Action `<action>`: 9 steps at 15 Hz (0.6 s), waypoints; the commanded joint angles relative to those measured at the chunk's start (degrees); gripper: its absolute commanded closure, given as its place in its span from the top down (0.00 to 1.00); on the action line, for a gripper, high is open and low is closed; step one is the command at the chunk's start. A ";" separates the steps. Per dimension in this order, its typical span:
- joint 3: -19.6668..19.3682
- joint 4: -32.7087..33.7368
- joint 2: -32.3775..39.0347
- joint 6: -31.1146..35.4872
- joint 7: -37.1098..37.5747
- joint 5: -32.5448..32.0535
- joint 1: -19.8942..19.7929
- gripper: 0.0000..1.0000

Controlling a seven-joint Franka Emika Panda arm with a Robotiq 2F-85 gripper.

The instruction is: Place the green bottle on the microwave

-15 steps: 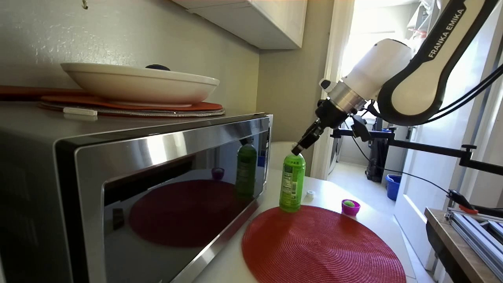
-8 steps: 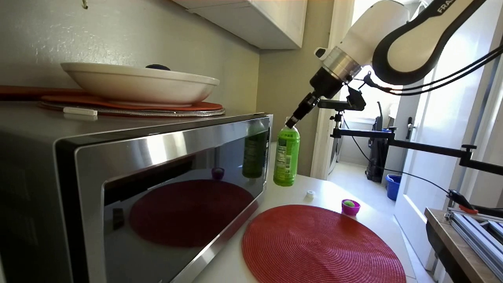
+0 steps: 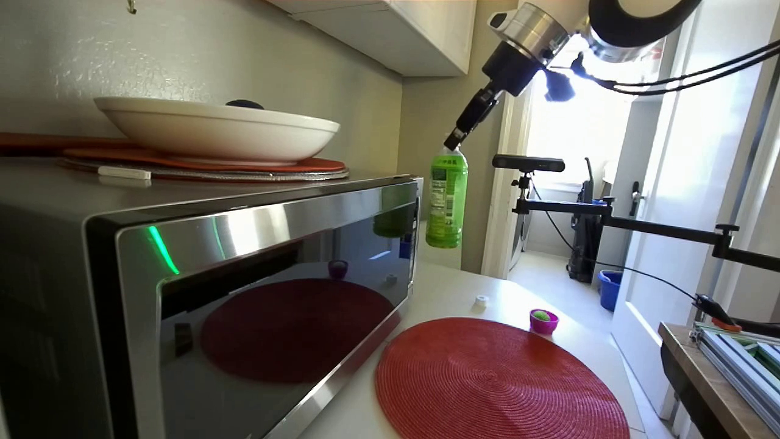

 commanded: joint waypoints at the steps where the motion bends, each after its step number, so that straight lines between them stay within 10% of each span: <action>1: 0.04 4.89 -0.91 -6.89 -0.77 0.95 0.15 0.12; 9: 0.90 17.11 0.51 -16.57 0.05 0.60 0.16 0.12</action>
